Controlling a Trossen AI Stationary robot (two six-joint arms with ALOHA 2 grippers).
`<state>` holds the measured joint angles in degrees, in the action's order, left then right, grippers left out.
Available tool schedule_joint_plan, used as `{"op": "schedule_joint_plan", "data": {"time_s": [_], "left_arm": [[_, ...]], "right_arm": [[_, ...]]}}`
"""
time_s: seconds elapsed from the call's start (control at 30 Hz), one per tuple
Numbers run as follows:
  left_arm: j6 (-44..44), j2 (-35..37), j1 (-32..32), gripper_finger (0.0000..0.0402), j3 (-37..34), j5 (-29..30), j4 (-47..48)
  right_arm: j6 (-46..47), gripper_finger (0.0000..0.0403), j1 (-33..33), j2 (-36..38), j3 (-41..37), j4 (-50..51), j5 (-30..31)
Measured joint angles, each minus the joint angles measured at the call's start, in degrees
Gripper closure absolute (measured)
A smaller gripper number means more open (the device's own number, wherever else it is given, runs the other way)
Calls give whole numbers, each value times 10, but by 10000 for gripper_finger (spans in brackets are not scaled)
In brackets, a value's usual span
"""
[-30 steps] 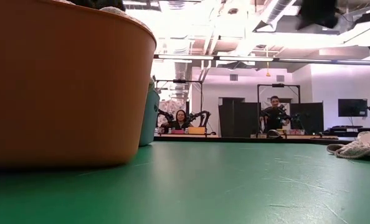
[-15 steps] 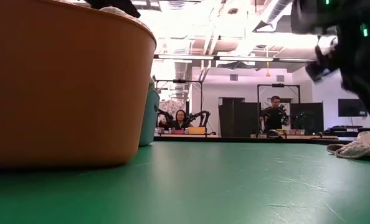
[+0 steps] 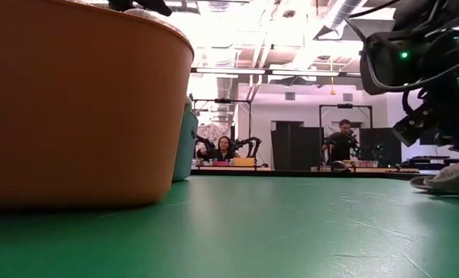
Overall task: Sort microfiber towel by color & place in baskets
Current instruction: Put the gray microfiber towel into the orange bin
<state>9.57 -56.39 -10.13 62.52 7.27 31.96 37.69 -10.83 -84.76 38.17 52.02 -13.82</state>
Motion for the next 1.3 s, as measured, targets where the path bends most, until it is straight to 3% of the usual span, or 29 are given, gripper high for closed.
{"op": "schedule_joint_plan", "data": {"time_s": [0.07, 0.1, 0.27, 0.43, 0.6, 0.8, 1.0, 1.17, 1.3], "left_arm": [[10, -1, 0, 105, 0, 0, 1], [18, -1, 0, 105, 0, -1, 0], [48, -13, 10, 105, 0, -32, -31], [52, -51, 39, 105, 0, -39, -120], [53, -117, 72, 105, 0, -38, -268], [51, -200, 101, 105, 0, -52, -453], [52, -265, 108, 105, 0, -53, -575], [64, -277, 108, 114, 0, -25, -591], [60, -269, 108, 181, 0, -14, -566]], "right_arm": [[-2, 366, 7, 12, 3, -3, 0], [-4, 373, 10, 24, 8, -14, 3], [-1, 373, 32, 119, 65, -54, 63], [-11, 373, 55, 205, 129, -157, 176], [-77, 373, 70, 246, 159, -342, 246], [-116, 373, 89, 231, 185, -482, 250], [-128, 373, 88, 181, 220, -551, 242], [-129, 357, 78, 142, 253, -561, 233], [-129, 343, 73, 130, 267, -559, 232]]}}
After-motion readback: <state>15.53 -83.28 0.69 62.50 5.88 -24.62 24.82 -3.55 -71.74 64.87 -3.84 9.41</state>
